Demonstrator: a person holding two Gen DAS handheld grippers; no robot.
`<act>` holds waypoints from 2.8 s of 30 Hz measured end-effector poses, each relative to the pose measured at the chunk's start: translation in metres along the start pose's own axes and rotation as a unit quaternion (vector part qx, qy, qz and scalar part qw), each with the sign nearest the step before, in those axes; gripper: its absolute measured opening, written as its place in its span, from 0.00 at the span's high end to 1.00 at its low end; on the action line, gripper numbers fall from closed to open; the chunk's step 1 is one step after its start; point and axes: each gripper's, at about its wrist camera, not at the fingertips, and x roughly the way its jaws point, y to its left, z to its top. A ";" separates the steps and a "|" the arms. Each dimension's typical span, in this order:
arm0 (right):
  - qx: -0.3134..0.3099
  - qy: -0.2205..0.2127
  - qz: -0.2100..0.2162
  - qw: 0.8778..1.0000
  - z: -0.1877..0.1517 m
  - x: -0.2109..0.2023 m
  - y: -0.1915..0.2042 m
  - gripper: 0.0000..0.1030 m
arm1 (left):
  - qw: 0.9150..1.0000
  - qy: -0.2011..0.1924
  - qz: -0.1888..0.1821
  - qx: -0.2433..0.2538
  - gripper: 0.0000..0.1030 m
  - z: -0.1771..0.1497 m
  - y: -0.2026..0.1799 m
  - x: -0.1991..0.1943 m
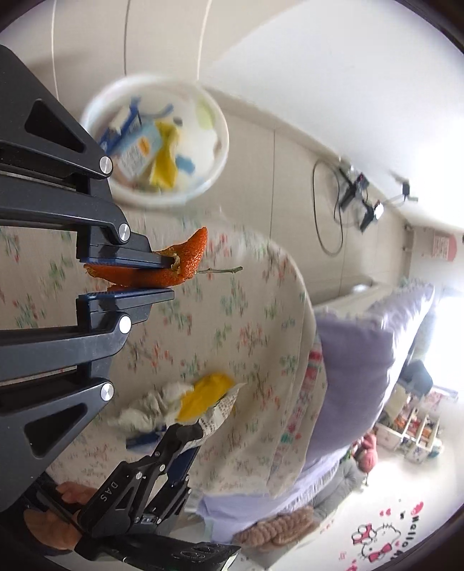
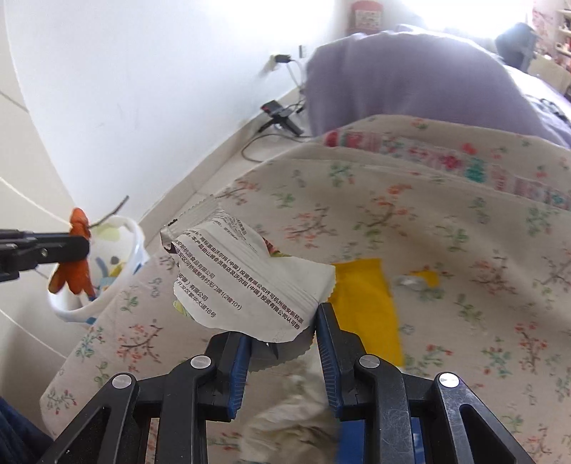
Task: Collect trash
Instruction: 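Carry peel and paper wrapper over the basin and open both tools, then move both tools back over the bed of trash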
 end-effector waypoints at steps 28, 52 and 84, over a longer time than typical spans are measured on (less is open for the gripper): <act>0.033 0.082 0.174 0.981 0.038 0.125 0.160 0.69 | 0.970 0.078 0.072 -0.217 0.88 -0.005 0.175 0.035; 0.018 0.114 0.160 0.980 0.054 0.187 0.206 0.56 | 0.954 0.051 0.109 -0.275 0.60 -0.003 0.206 0.014; 0.051 0.038 -0.005 0.998 0.031 0.004 -0.005 0.44 | 0.992 0.104 -0.031 -0.058 0.59 0.011 -0.013 0.056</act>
